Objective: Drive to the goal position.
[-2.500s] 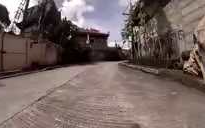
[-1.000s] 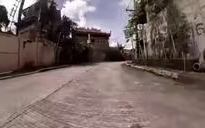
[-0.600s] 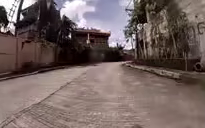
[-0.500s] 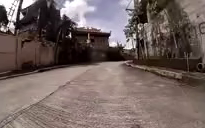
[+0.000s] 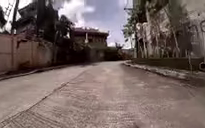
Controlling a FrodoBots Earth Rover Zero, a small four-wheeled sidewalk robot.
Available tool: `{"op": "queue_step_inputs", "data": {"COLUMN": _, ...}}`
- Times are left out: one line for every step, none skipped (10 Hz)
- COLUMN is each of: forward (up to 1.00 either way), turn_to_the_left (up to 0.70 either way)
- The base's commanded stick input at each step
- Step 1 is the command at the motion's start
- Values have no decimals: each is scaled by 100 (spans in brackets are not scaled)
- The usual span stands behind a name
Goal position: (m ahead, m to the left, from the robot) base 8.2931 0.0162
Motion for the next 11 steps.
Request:
{"op": "queue_step_inputs", "data": {"forward": 70, "turn_to_the_left": 0}}
{"op": "queue_step_inputs", "data": {"forward": 70, "turn_to_the_left": 0}}
{"op": "queue_step_inputs", "data": {"forward": 70, "turn_to_the_left": 0}}
{"op": "queue_step_inputs", "data": {"forward": 70, "turn_to_the_left": 0}}
{"op": "queue_step_inputs", "data": {"forward": 70, "turn_to_the_left": 0}}
{"op": "queue_step_inputs", "data": {"forward": 70, "turn_to_the_left": 0}}
{"op": "queue_step_inputs", "data": {"forward": 70, "turn_to_the_left": 0}}
{"op": "queue_step_inputs", "data": {"forward": 70, "turn_to_the_left": 0}}
{"op": "queue_step_inputs", "data": {"forward": 70, "turn_to_the_left": 0}}
{"op": "queue_step_inputs", "data": {"forward": 70, "turn_to_the_left": 0}}
{"op": "queue_step_inputs", "data": {"forward": 70, "turn_to_the_left": 0}}
